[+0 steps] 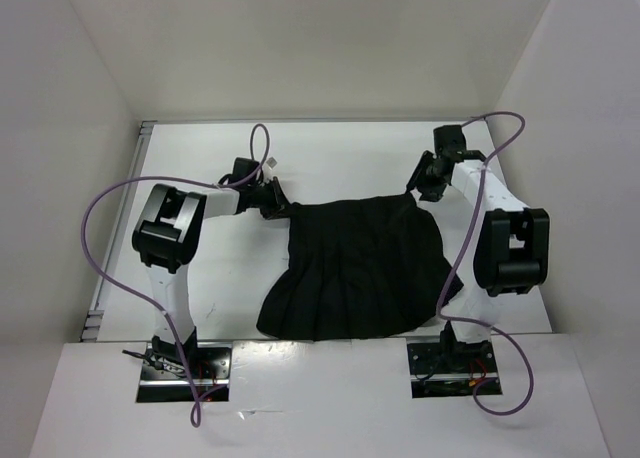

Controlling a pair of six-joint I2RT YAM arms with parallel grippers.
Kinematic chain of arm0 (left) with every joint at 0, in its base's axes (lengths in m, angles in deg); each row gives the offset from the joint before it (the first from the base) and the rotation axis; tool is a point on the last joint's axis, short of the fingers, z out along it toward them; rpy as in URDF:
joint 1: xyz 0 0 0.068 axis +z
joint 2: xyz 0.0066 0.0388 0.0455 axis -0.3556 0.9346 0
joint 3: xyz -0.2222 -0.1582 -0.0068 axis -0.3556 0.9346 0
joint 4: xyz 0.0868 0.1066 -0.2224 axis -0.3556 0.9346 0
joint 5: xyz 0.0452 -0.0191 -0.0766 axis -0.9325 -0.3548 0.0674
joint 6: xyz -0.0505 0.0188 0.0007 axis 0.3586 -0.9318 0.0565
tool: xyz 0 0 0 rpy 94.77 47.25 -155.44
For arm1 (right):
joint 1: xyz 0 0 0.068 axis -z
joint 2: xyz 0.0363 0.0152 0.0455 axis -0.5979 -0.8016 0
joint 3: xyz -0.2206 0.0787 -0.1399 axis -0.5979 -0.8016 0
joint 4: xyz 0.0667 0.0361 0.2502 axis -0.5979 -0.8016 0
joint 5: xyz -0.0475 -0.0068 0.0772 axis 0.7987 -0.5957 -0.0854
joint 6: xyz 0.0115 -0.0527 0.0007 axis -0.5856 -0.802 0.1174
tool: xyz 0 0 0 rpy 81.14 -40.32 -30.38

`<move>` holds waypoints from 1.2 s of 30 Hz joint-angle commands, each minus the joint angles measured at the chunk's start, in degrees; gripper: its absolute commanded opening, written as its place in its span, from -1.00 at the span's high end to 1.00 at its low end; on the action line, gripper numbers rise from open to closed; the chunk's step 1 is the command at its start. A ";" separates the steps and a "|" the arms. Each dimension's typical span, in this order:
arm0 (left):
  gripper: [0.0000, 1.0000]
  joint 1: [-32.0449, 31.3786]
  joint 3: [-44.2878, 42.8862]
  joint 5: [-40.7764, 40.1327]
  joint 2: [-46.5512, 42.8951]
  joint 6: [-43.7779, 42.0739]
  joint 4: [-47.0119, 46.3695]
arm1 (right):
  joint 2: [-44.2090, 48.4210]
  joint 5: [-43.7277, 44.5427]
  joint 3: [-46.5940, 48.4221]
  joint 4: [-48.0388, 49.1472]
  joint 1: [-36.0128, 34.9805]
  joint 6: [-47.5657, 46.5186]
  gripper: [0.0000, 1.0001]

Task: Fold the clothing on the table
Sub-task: Flatten the skirt out, then fold the skirt

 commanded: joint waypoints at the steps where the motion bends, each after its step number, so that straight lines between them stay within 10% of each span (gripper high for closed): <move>1: 1.00 0.97 -0.94 -2.92 -2.25 -2.26 3.34 | -5.19 0.52 5.10 1.01 0.35 -0.36 0.00; 32: 1.00 5.19 -1.82 -3.89 -3.48 -4.45 6.33 | -26.47 -18.01 12.22 12.45 3.07 -5.72 0.00; 36: 1.00 5.19 -2.96 -3.36 -2.34 -4.98 6.86 | -28.40 -24.68 12.05 11.91 1.94 -7.56 0.22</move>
